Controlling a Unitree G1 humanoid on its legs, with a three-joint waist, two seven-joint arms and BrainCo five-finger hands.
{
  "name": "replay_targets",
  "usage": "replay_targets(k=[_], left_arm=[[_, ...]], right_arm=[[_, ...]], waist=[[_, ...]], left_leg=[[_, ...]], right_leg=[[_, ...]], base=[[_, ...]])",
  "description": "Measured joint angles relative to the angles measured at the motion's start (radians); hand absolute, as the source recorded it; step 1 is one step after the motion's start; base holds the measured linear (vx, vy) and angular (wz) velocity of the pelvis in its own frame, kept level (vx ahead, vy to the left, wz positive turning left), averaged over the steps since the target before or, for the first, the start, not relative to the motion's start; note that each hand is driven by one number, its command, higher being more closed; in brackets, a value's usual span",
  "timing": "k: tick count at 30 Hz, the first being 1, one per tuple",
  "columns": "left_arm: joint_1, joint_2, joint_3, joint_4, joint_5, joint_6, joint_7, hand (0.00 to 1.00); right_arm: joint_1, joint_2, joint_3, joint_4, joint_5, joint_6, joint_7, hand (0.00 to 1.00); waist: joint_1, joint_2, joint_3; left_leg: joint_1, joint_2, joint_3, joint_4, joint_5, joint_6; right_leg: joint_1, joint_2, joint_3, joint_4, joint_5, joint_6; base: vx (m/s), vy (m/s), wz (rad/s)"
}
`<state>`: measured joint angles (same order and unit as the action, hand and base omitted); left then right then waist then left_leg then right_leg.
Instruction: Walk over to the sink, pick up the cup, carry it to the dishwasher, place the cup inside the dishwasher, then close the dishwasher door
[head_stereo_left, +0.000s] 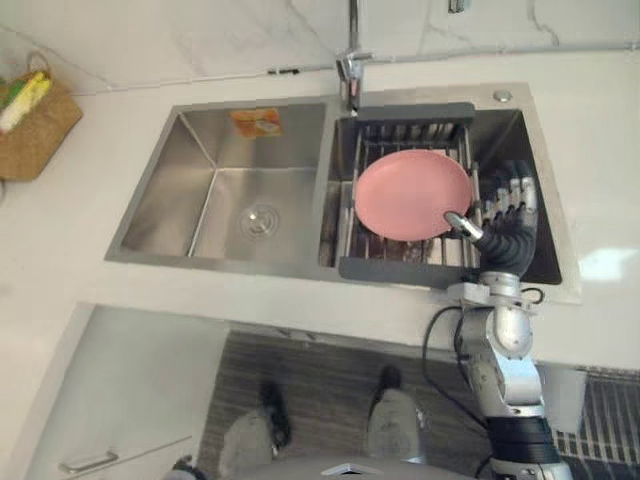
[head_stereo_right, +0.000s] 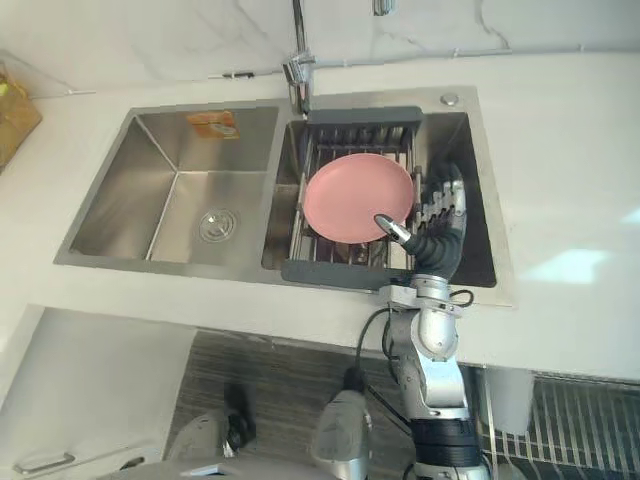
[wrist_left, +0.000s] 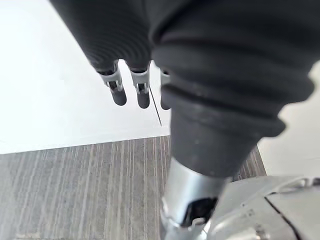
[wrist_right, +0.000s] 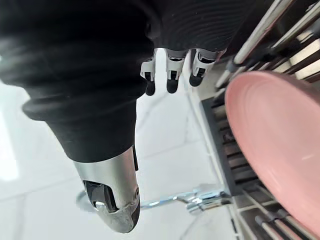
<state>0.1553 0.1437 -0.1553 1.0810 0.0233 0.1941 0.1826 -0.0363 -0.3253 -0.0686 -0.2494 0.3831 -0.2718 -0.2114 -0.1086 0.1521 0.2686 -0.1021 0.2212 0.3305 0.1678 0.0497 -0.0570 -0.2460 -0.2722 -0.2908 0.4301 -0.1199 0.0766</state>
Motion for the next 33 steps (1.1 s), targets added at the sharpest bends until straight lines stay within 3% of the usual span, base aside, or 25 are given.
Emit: replay_targets(k=[1,2,4,9,12,20,26,29,33], left_arm=[[0.013,-0.016,0.002,0.008,0.000,0.002,-0.019,0.00],[0.019,-0.023,0.007,0.012,0.001,0.001,-0.030,0.00],[0.048,-0.025,0.044,0.006,0.008,-0.015,-0.047,0.00],[0.061,-0.025,0.040,-0.004,0.022,-0.024,-0.055,0.00],[0.021,-0.020,0.032,-0.010,0.020,-0.037,-0.035,0.00],[-0.003,-0.001,-0.016,-0.009,0.007,-0.038,0.029,0.00],[-0.002,0.019,-0.065,-0.008,0.022,-0.008,0.030,0.00],[-0.002,0.034,-0.083,-0.006,0.021,0.021,0.026,0.00],[0.007,0.041,-0.082,0.005,0.023,0.048,0.007,0.00]], right_arm=[[0.005,-0.007,-0.007,0.006,-0.002,-0.010,0.006,0.00],[0.010,-0.007,-0.013,0.004,-0.004,-0.011,0.006,0.00],[0.032,0.022,-0.006,-0.003,-0.021,-0.024,0.007,0.00],[0.049,0.041,0.007,0.039,-0.036,-0.032,-0.018,0.00],[0.088,0.043,-0.019,0.044,-0.035,-0.030,-0.015,0.00],[0.105,0.043,-0.107,0.070,-0.063,-0.025,-0.022,0.00],[0.112,0.039,-0.268,0.038,-0.194,0.075,-0.059,0.00],[0.147,0.021,-0.360,-0.050,-0.199,0.116,-0.047,0.00],[0.189,-0.055,-0.435,-0.057,-0.240,0.152,0.037,0.00]], waist=[[-0.007,0.003,-0.003],[-0.008,0.007,-0.008],[0.001,-0.029,-0.018],[0.002,-0.046,-0.063],[0.001,-0.046,-0.091],[0.000,-0.065,-0.116],[0.014,-0.109,-0.148],[-0.002,-0.131,-0.156],[-0.011,-0.160,-0.180]], left_leg=[[0.015,-0.003,0.009,0.016,-0.052,-0.058],[0.010,-0.006,0.008,0.025,-0.072,-0.052],[0.022,-0.025,0.019,0.040,-0.080,-0.043],[0.017,-0.019,0.025,-0.004,-0.072,-0.030],[0.017,-0.022,0.022,-0.019,-0.039,-0.050],[0.025,-0.033,0.018,-0.063,-0.014,-0.046],[0.053,-0.040,0.024,-0.131,0.007,-0.046],[0.061,-0.046,0.031,-0.161,0.020,-0.043],[0.087,-0.052,0.059,-0.189,0.017,-0.046]], right_leg=[[0.000,-0.015,0.010,0.052,-0.026,0.021],[0.009,-0.024,0.011,0.062,-0.026,0.022],[-0.014,-0.045,0.014,0.104,-0.059,0.025],[-0.006,-0.017,-0.004,0.049,-0.044,0.034],[0.015,-0.017,-0.025,0.010,-0.024,0.038],[0.138,0.007,-0.090,-0.213,0.091,0.067],[0.215,0.046,-0.109,-0.390,0.181,0.068],[0.229,0.055,-0.104,-0.442,0.220,0.066],[0.244,0.059,-0.084,-0.473,0.229,0.064]], base=[[0.00,0.196,-0.09],[-0.01,0.081,-0.04],[0.03,-0.001,-0.11],[0.08,-0.019,-0.02],[0.11,0.022,0.12],[0.06,0.067,0.13],[-0.04,0.039,0.00],[-0.05,0.017,-0.09],[-0.04,0.014,-0.16]])
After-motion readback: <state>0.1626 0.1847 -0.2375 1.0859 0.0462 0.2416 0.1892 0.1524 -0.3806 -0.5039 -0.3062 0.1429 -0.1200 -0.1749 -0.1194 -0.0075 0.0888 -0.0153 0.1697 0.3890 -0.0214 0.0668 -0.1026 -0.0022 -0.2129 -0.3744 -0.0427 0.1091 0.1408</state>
